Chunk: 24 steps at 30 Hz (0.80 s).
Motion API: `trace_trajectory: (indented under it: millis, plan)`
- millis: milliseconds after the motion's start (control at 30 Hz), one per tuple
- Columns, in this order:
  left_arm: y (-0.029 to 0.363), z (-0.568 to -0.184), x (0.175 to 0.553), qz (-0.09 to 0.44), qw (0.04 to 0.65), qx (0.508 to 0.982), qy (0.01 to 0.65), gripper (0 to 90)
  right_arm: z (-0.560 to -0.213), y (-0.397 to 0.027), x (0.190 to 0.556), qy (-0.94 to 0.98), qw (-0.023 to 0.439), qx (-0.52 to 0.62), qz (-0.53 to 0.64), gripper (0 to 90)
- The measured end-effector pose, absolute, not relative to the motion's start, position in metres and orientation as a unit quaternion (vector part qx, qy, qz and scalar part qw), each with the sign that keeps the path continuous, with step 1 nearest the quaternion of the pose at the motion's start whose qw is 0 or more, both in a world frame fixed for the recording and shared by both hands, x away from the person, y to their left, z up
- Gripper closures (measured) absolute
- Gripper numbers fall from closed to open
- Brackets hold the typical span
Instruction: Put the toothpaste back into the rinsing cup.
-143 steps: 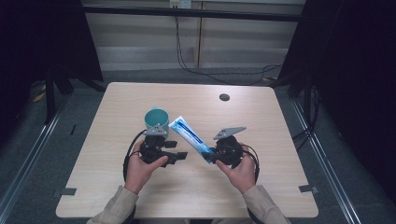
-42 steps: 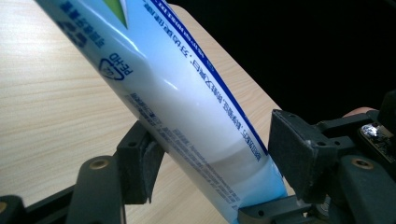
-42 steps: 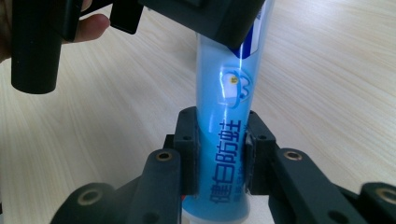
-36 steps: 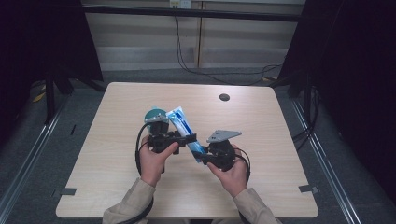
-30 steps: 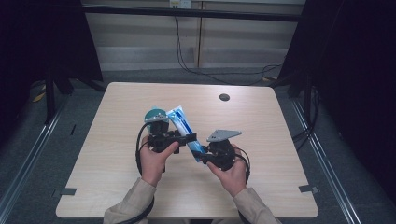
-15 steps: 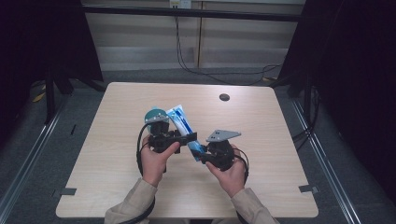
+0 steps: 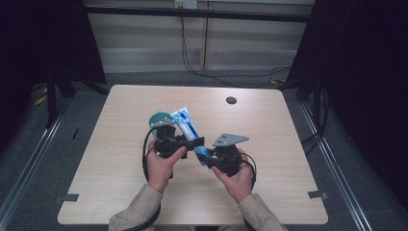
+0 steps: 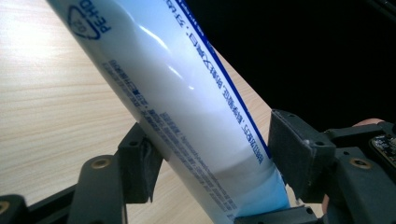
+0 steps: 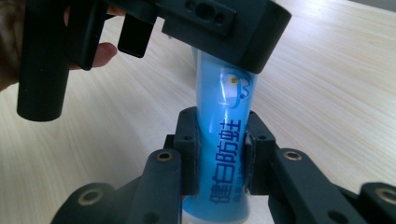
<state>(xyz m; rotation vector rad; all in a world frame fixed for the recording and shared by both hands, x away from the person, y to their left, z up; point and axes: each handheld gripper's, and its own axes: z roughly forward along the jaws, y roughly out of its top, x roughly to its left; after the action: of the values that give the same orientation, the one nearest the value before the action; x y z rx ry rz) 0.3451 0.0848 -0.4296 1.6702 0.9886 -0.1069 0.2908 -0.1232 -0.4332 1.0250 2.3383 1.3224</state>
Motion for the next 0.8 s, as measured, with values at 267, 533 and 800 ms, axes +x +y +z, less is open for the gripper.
trace_trajectory:
  millis: [267,533,800]
  plan:
    - [0.085,-0.43,0.3461,-0.056,0.567,0.707,0.419,38.5,-0.4314,-0.1226,0.2896,0.808,0.141,0.347,0.454,72.2]
    - [0.0872,-0.4309,0.3464,-0.071,0.57,0.699,0.427,42.6,-0.4312,-0.1225,0.2899,0.813,0.142,0.339,0.452,72.0]
    - [0.0912,-0.4267,0.3439,-0.083,0.567,0.693,0.439,58.4,-0.4307,-0.1184,0.2879,0.819,0.15,0.325,0.448,68.3]
